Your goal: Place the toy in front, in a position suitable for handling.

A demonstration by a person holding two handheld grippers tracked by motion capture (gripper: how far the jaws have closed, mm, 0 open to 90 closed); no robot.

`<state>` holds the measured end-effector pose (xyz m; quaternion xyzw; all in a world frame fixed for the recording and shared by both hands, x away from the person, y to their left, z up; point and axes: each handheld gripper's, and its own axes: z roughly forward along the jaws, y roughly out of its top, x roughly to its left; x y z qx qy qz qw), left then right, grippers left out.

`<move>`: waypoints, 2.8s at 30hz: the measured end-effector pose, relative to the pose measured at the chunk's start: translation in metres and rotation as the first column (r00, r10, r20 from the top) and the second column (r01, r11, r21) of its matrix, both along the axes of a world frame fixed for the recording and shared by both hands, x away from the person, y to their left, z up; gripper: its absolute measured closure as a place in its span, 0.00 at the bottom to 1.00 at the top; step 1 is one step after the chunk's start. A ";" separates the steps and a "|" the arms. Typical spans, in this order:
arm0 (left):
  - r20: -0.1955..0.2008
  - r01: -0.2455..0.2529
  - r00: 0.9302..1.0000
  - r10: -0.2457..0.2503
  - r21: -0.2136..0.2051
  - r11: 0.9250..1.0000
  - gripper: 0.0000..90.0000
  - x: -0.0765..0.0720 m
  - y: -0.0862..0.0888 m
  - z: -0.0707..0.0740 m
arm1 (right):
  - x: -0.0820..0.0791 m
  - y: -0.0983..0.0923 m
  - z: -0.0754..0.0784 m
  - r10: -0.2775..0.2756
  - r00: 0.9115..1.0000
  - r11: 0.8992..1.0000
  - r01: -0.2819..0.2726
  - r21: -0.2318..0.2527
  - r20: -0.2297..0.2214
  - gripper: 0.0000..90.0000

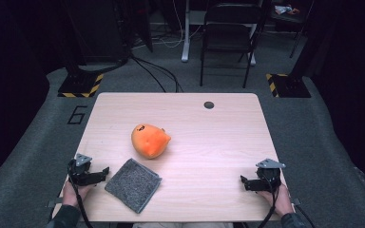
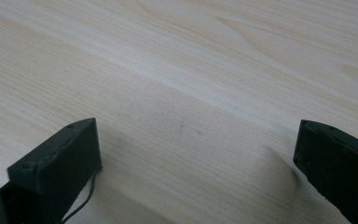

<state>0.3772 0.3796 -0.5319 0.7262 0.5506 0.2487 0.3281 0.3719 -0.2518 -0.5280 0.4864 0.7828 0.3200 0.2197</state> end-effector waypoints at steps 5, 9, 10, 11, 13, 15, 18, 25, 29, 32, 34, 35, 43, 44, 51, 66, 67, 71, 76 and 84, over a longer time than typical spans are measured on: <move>-0.008 0.005 1.000 -0.005 0.003 1.000 0.13 -0.001 0.000 0.001 | -0.002 0.003 0.004 0.017 1.000 0.999 -0.017 -0.051 -0.007 0.01; 0.000 0.001 1.000 -0.001 0.000 1.000 0.13 0.000 0.000 0.000 | -0.006 0.011 0.013 0.077 0.997 0.989 -0.079 -0.125 -0.022 0.07; 0.000 0.001 1.000 -0.001 0.000 1.000 0.13 0.000 0.000 0.000 | -0.006 0.012 0.014 0.088 0.996 0.988 -0.091 -0.128 -0.025 0.07; 0.000 0.001 1.000 -0.001 0.000 1.000 0.13 0.000 0.000 0.000 | -0.006 0.012 0.014 0.088 0.996 0.988 -0.091 -0.128 -0.025 0.07; -0.011 0.004 1.000 -0.004 0.000 1.000 0.13 -0.001 0.000 0.001 | -0.005 0.015 0.016 0.104 0.994 0.986 -0.107 -0.125 -0.034 0.06; -0.005 0.006 1.000 -0.006 0.002 1.000 0.13 -0.001 0.000 0.001 | -0.005 0.015 0.021 0.086 0.995 0.992 -0.090 -0.088 -0.042 0.05; -0.007 0.007 1.000 -0.007 0.002 1.000 0.13 -0.001 0.000 0.001 | -0.004 0.015 0.025 0.076 0.996 0.996 -0.078 -0.048 -0.050 0.04; -0.014 0.008 1.000 -0.008 0.002 1.000 0.13 -0.001 0.000 0.001 | -0.003 0.018 0.028 0.072 0.995 0.997 -0.074 -0.017 -0.064 0.03; -0.014 0.009 1.000 -0.009 0.001 1.000 0.13 -0.001 0.000 0.001 | -0.004 0.022 0.032 0.072 0.996 0.997 -0.072 -0.013 -0.056 0.04; -0.015 0.012 1.000 -0.012 0.003 1.000 0.13 -0.001 0.000 0.001 | -0.002 0.024 0.036 0.090 0.995 0.996 -0.091 -0.003 -0.049 0.04; -0.015 0.011 1.000 -0.011 0.002 1.000 0.13 -0.001 0.000 0.001 | -0.002 0.027 0.039 0.090 0.994 0.996 -0.090 0.012 -0.054 0.04; -0.015 0.011 1.000 -0.011 0.002 1.000 0.13 -0.001 0.000 0.001 | -0.002 0.027 0.039 0.090 0.994 0.996 -0.090 0.012 -0.054 0.04; -0.005 0.013 1.000 -0.013 0.000 1.000 0.13 -0.001 0.000 0.000 | -0.001 0.047 0.051 0.133 0.990 0.991 -0.132 0.023 -0.045 0.05; -0.005 0.013 1.000 -0.013 0.004 1.000 0.13 0.000 0.000 0.001 | -0.001 0.047 0.051 0.139 0.989 0.990 -0.139 0.011 -0.044 0.05; -0.006 0.039 0.999 -0.039 -0.045 0.998 0.12 0.002 -0.005 0.017 | 0.002 0.048 0.048 0.126 0.990 0.992 -0.127 0.001 -0.057 0.05; 0.089 0.190 0.979 -0.183 -0.082 0.978 0.13 0.025 -0.053 0.058 | 0.003 0.046 0.047 0.115 0.991 0.993 -0.116 -0.008 -0.074 0.04; 0.093 0.192 0.978 -0.184 -0.086 0.977 0.13 0.028 -0.055 0.059 | 0.003 0.046 0.046 0.113 0.990 0.994 -0.113 -0.002 -0.081 0.04; 0.099 0.210 0.975 -0.201 -0.090 0.974 0.13 0.035 -0.063 0.061 | 0.002 0.044 0.046 0.113 0.991 0.993 -0.114 -0.016 -0.076 0.04; 0.107 0.235 0.968 -0.225 -0.093 0.967 0.13 0.041 -0.074 0.066 | 0.002 0.044 0.047 0.112 0.991 0.993 -0.113 -0.015 -0.077 0.05; 0.115 0.282 0.955 -0.272 -0.080 0.956 0.15 0.056 -0.093 0.074 | 0.001 0.045 0.047 0.096 0.992 0.995 -0.097 -0.010 -0.081 0.05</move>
